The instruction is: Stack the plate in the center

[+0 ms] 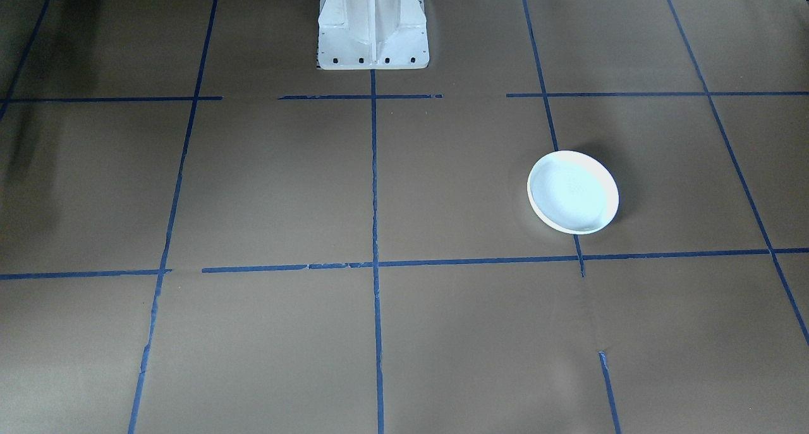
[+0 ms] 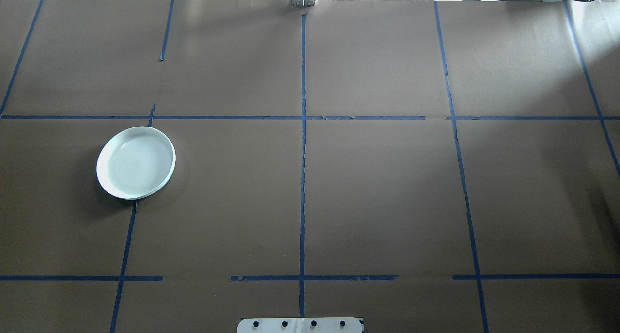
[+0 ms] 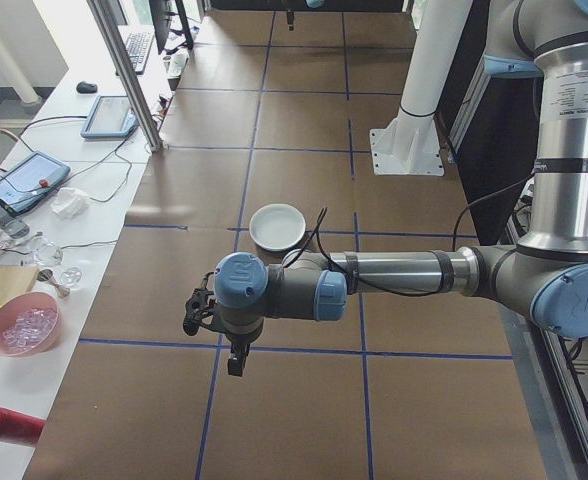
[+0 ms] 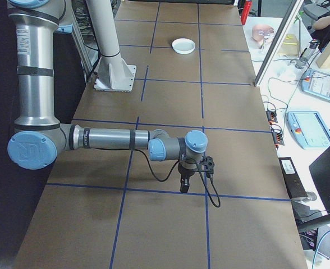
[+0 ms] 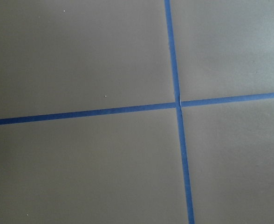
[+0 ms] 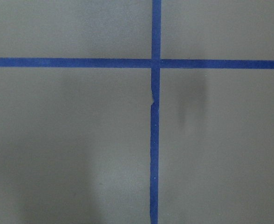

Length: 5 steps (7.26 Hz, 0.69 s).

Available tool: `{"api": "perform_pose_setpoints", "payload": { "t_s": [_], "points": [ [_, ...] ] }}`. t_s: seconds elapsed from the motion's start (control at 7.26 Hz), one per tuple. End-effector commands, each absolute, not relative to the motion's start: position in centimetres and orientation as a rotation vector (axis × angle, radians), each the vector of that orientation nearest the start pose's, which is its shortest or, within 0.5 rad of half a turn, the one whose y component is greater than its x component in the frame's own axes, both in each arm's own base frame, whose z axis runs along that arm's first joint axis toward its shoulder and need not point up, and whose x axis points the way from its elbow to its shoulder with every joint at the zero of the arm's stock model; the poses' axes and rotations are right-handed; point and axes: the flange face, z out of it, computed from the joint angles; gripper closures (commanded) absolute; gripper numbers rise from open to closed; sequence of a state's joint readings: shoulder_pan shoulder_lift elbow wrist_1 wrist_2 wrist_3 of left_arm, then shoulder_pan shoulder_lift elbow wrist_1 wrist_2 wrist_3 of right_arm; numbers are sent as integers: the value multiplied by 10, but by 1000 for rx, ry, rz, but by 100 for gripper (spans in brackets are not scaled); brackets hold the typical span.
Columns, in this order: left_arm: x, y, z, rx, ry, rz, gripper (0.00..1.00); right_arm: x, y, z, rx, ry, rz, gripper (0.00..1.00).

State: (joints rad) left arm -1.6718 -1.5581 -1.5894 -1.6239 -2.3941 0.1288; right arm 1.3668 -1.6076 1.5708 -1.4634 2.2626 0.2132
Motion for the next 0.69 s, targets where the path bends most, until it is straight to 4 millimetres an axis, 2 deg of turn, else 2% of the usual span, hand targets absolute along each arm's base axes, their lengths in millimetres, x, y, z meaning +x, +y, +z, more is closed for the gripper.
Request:
{"api": "perform_pose_setpoints", "payload": {
  "t_s": [0.0,0.55],
  "points": [
    [-110,-482,641,120,812,37,0,-29,-485,671,-77,-691,-16,0],
    [-111,-481,639,129,810,40,0,-29,-485,671,-77,-691,-16,0]
  ]
}}
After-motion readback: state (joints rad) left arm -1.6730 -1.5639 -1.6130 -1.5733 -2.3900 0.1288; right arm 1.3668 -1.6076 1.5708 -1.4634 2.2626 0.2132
